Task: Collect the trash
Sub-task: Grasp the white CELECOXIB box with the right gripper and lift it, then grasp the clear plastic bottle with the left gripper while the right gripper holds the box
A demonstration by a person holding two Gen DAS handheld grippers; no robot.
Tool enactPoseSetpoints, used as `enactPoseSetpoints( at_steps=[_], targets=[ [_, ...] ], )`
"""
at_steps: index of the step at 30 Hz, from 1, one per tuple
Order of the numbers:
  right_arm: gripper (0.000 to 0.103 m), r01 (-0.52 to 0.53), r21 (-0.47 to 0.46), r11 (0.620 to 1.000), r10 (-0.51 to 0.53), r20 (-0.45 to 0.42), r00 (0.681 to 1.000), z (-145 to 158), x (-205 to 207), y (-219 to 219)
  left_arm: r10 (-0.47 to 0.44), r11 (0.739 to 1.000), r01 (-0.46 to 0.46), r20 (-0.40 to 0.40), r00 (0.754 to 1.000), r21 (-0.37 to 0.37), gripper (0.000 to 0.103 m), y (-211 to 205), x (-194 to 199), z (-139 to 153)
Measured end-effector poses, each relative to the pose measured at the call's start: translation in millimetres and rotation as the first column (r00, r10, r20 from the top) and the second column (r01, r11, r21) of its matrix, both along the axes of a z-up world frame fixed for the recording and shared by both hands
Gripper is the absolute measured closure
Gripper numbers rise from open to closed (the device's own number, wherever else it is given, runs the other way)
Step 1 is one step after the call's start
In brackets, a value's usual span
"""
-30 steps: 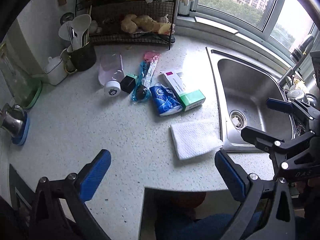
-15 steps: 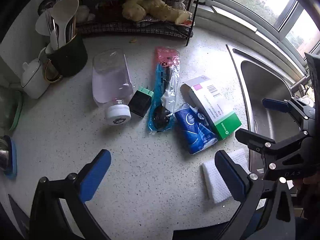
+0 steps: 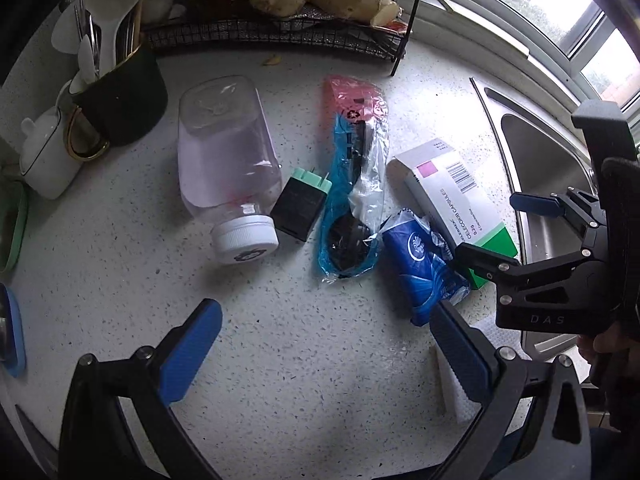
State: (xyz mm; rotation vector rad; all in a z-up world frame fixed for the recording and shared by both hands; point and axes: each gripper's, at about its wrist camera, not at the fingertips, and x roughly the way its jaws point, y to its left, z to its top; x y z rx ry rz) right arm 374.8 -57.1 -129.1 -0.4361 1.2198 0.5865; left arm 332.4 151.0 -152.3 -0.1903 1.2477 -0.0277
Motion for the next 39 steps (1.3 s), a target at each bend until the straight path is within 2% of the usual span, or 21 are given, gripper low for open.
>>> enactPoseSetpoints(
  at_steps=[5, 8, 10, 11, 13, 15, 16, 17, 22, 28, 35, 39],
  targets=[
    [0.011, -0.003, -0.002, 1.0, 0.003, -0.014, 1.0, -1.2, 7.2, 5.1, 0.004, 1.0, -0.004, -0.004, 1.0, -0.01, 0.0, 5.5, -1.3, -0.9],
    [0.011, 0.009, -0.04, 0.999, -0.01, -0.018, 1.0, -5.6, 13.2, 9.8, 0.008, 1.0, -0.008, -0.003, 1.0, -0.005, 0.0, 8.1, -2.5, -1.2],
    [0.013, 0.018, -0.024, 1.0, -0.019, -0.038, 0.999, -7.0, 15.9, 8.5, 0.01, 1.0, -0.01, 0.0, 1.0, -0.01, 0.0, 9.8, -4.3, -0.7],
    [0.015, 0.02, -0.021, 1.0, -0.021, -0.046, 0.999, -9.6, 14.0, 7.6, 0.014, 1.0, -0.014, 0.0, 1.0, -0.01, 0.0, 10.9, -5.1, -1.1],
    [0.028, 0.02, -0.029, 0.999, -0.021, -0.051, 0.998, -12.6, 14.0, 9.0, 0.017, 1.0, -0.017, -0.001, 1.0, -0.011, 0.0, 13.3, -7.3, -1.7],
    [0.036, 0.026, -0.018, 0.999, -0.027, -0.055, 0.998, -16.2, 16.0, 7.5, 0.018, 1.0, -0.018, -0.002, 1.0, -0.013, 0.0, 14.2, -8.2, -1.8],
    [0.044, 0.026, -0.011, 1.0, -0.026, -0.046, 0.999, -15.3, 15.2, 8.2, 0.019, 1.0, -0.019, -0.001, 1.0, -0.013, 0.0, 14.8, -9.4, -1.4],
    [0.045, 0.023, -0.006, 1.0, -0.023, -0.04, 0.999, -14.0, 14.9, 9.6, 0.02, 1.0, -0.02, 0.0, 1.0, -0.013, 0.0, 15.5, -10.4, -0.7],
    [0.047, 0.054, 0.035, 0.998, -0.053, -0.044, 0.998, -6.5, 5.2, 8.1, 0.027, 1.0, -0.027, 0.015, 1.0, -0.013, 0.0, 20.5, -12.3, 7.7],
    [0.047, 0.076, 0.069, 0.995, -0.076, -0.013, 0.997, 29.7, -14.3, -4.7, 0.075, 0.996, -0.073, 0.029, 0.997, -0.05, 0.0, 45.0, -1.0, 21.3],
    [0.047, 0.118, 0.094, 0.989, -0.121, 0.027, 0.992, 57.6, -26.5, -21.5, 0.091, 0.996, -0.091, 0.023, 0.996, 0.006, 0.0, 68.8, 28.5, 20.9],
    [0.047, 0.144, 0.088, 0.986, -0.145, 0.001, 0.989, 51.7, -30.1, -25.8, 0.077, 0.997, -0.077, 0.009, 0.997, 0.018, 0.0, 75.5, 51.9, 11.0]
  ],
)
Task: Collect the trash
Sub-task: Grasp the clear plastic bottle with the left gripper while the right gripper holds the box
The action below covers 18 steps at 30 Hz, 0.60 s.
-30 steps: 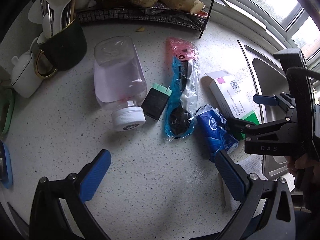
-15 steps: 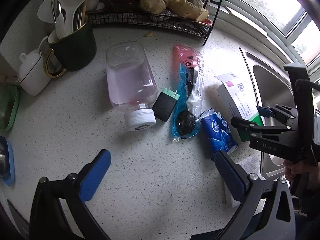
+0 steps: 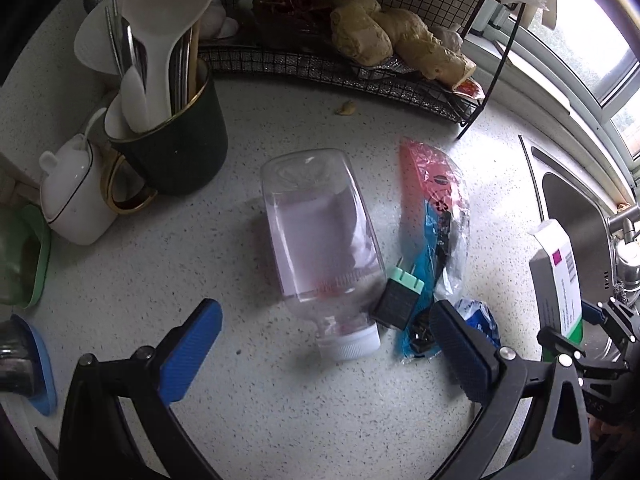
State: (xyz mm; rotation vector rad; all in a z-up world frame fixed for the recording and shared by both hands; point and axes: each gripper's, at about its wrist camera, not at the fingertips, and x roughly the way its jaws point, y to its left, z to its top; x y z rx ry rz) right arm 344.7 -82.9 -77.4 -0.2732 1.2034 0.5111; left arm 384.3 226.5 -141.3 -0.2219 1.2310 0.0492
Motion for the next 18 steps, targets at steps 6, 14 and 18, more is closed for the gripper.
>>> enactPoseSetpoints(
  at_steps=[6, 14, 18],
  targets=[
    [0.047, 0.023, -0.019, 1.0, -0.024, -0.012, 1.0, -16.6, 4.5, 2.5, -0.02, 0.999, 0.021, -0.035, 0.999, 0.031, 0.0, 3.5, 30.4, -19.3],
    [0.047, 0.064, -0.029, 0.998, -0.065, -0.03, 0.997, -23.1, 6.4, -5.4, -0.054, 0.998, 0.055, -0.06, 0.997, 0.007, 0.015, 0.0, 49.5, -39.9],
    [0.047, 0.081, -0.031, 0.996, -0.082, -0.027, 0.996, -24.4, 7.4, -7.8, -0.079, 0.997, 0.079, -0.065, 0.995, -0.003, 0.025, 0.4, 52.2, -49.6]
  ],
)
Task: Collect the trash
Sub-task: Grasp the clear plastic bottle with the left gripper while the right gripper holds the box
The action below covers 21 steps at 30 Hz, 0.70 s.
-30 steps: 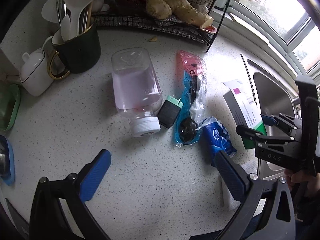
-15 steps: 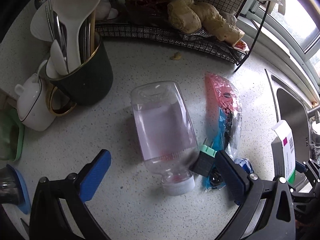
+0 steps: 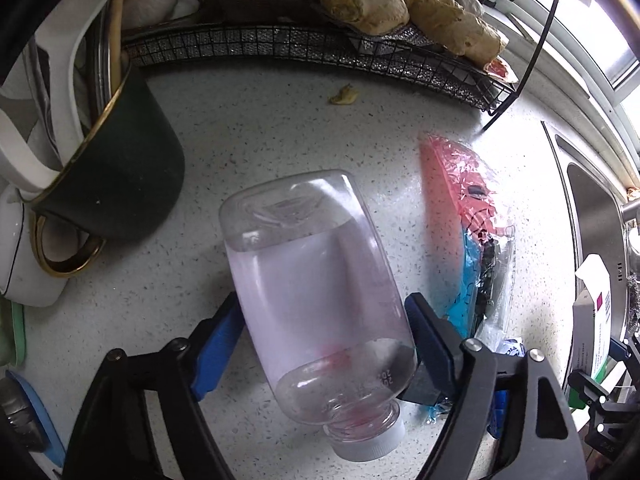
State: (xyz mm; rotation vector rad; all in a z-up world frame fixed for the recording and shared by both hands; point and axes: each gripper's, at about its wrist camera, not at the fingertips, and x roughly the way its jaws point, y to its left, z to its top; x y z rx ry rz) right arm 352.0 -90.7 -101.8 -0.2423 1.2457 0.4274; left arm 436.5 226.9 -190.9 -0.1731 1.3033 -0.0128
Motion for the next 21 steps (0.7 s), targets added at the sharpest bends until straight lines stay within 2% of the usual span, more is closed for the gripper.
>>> enactPoseSetpoints(
  at_steps=[4, 7, 11, 21],
  targets=[
    [0.047, 0.001, -0.001, 1.0, -0.001, 0.002, 1.0, 1.3, 0.0, -1.6, -0.001, 1.0, 0.001, 0.012, 1.0, 0.015, 0.029, -3.2, -2.9, -0.2],
    [0.047, 0.006, 0.0, 1.0, -0.006, 0.004, 1.0, 1.6, 0.4, -2.4, -0.015, 0.998, 0.012, 0.037, 0.999, 0.061, 0.03, -8.1, -6.2, 1.9],
    [0.047, 0.005, 0.007, 1.0, -0.005, 0.011, 1.0, 2.9, -1.9, -4.0, -0.036, 0.996, 0.032, 0.049, 0.998, 0.087, 0.032, -21.2, -15.3, 5.2],
    [0.047, -0.029, 0.052, 0.998, 0.027, 0.044, 0.999, 17.4, -15.0, -6.9, -0.03, 0.996, 0.021, 0.103, 0.994, 0.09, 0.033, -40.3, -74.1, 46.7]
  ],
)
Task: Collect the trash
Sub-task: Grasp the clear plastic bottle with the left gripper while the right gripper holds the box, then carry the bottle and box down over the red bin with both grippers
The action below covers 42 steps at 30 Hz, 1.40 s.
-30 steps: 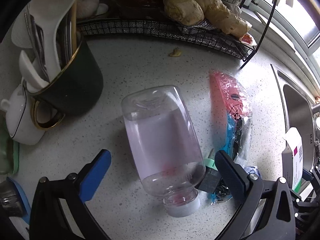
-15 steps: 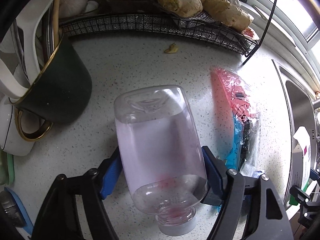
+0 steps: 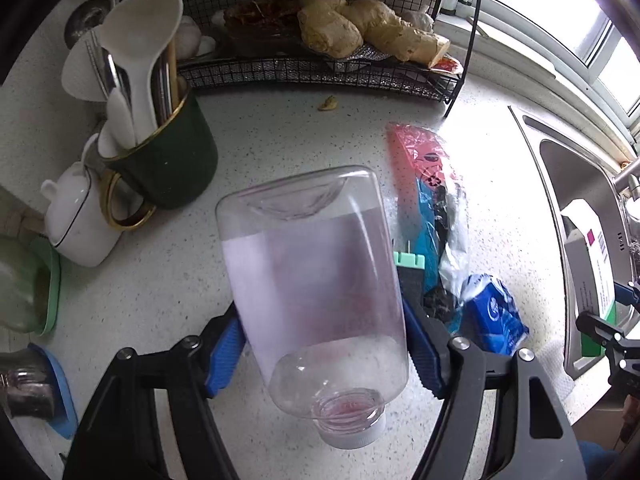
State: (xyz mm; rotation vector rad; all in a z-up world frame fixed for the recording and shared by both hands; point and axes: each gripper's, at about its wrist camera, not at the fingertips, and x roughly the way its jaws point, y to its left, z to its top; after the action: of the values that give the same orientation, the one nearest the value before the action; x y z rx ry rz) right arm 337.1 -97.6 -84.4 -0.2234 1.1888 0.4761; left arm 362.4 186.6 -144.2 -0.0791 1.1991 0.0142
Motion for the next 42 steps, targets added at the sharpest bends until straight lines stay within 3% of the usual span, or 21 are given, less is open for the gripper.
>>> enactPoseSetpoints(
  at_steps=[14, 23, 34, 42],
  targets=[
    [0.047, -0.103, 0.078, 0.992, 0.099, 0.052, 0.994, 23.9, -38.5, -4.3, 0.017, 0.999, -0.017, 0.021, 1.0, -0.039, 0.033, -34.6, -104.9, 40.5],
    [0.047, -0.157, 0.121, 0.98, 0.148, 0.079, 0.986, 33.6, -81.9, -33.8, -0.005, 1.0, 0.006, 0.041, 0.999, -0.025, 0.033, -101.0, -157.6, 52.4],
    [0.047, -0.178, 0.141, 0.974, 0.161, 0.126, 0.979, 43.8, -150.1, -104.2, -0.02, 1.0, 0.021, 0.065, 0.998, -0.016, 0.033, -191.1, -230.8, 56.3],
    [0.047, -0.196, 0.116, 0.974, 0.182, 0.127, 0.975, 30.6, -204.8, -150.3, -0.05, 0.999, 0.05, 0.045, 0.998, -0.011, 0.033, -254.8, -282.4, 43.0]
  ],
)
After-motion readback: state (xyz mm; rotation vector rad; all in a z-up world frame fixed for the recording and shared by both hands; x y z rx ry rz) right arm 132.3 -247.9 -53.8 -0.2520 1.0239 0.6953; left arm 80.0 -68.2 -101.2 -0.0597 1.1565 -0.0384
